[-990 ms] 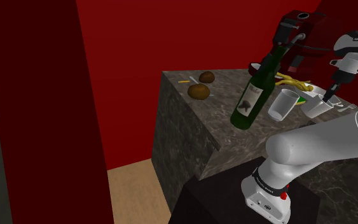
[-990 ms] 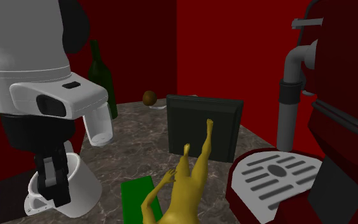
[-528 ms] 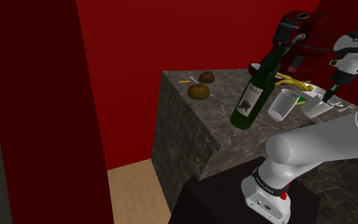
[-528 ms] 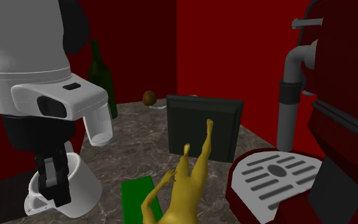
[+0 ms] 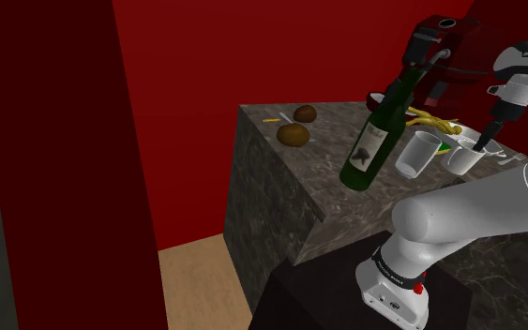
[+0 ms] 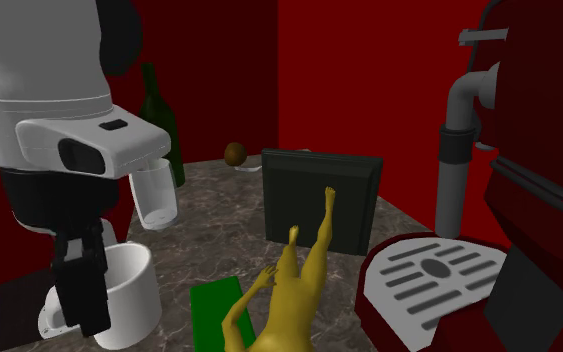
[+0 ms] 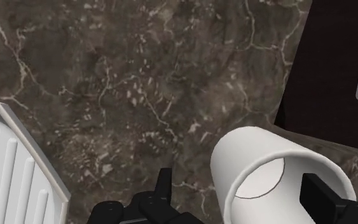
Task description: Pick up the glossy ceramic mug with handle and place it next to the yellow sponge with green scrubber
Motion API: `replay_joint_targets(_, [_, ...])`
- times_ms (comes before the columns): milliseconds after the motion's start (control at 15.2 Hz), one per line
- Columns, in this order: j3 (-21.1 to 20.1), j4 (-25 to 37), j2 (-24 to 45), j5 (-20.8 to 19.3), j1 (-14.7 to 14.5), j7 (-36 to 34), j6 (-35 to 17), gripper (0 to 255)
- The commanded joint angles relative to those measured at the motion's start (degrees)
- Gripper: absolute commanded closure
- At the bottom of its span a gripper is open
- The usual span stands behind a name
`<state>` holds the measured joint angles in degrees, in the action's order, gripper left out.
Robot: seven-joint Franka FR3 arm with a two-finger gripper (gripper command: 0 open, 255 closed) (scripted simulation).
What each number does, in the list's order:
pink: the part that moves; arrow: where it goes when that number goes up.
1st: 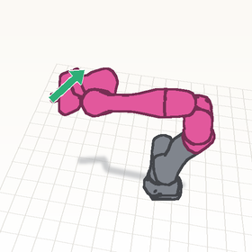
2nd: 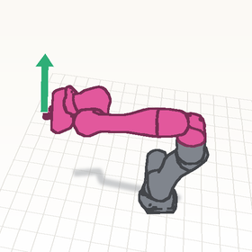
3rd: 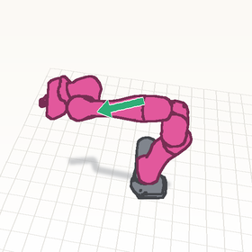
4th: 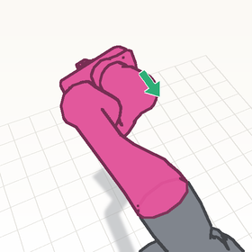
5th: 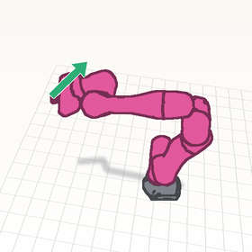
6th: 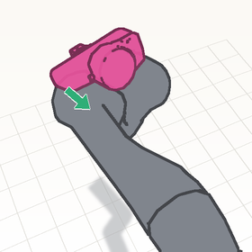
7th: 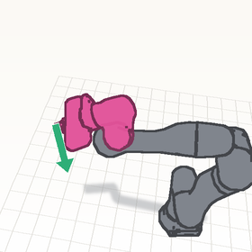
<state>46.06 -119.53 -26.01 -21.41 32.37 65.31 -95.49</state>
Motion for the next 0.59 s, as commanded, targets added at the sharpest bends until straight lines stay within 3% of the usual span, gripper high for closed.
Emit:
replay_joint_targets(0, [-0.6, 3.7, 0.4, 0.7, -0.3, 0.5, 3.4, 0])
replay_joint_targets(528, [-0.9, 5.4, 0.8, 1.0, -0.5, 0.7, 4.8, 0])
